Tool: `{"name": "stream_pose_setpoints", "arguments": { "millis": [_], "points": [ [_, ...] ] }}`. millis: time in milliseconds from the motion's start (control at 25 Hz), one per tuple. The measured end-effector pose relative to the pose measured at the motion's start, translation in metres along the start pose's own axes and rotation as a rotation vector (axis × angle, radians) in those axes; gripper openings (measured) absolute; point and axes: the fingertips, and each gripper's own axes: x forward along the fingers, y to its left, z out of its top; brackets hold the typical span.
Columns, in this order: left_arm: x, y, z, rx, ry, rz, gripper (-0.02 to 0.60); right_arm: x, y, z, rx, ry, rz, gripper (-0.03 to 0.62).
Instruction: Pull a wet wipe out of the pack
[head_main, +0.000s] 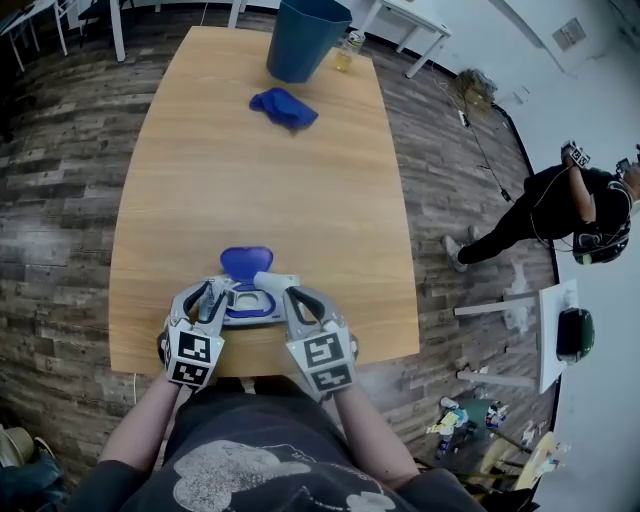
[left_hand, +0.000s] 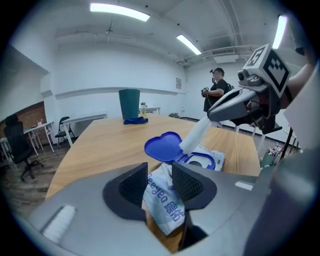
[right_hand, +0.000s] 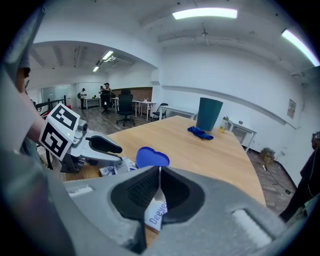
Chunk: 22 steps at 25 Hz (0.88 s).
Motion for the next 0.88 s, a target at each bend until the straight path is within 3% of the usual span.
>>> {"name": "stream_pose_setpoints", "arguments": {
  "millis": [280,480,880],
  "points": [
    [-0.018,0.022,0.028,-0.032,-0.077,0.052,0.125,-0.011,-0.010,0.005,0.030,-0.051,-0.075,0.005],
    [-0.037,0.017,0.036,-0.055,-0.108,0.069,0.024,-0.027,-0.014,0.000,0.050,-0.089,-0.090,0.005],
    [-0.077,-0.036,0.042,-0.143,-0.151,0.135,0.018,-0.087,-0.020,-0.025,0.076,-0.181,-0.062,0.005]
  ]
}}
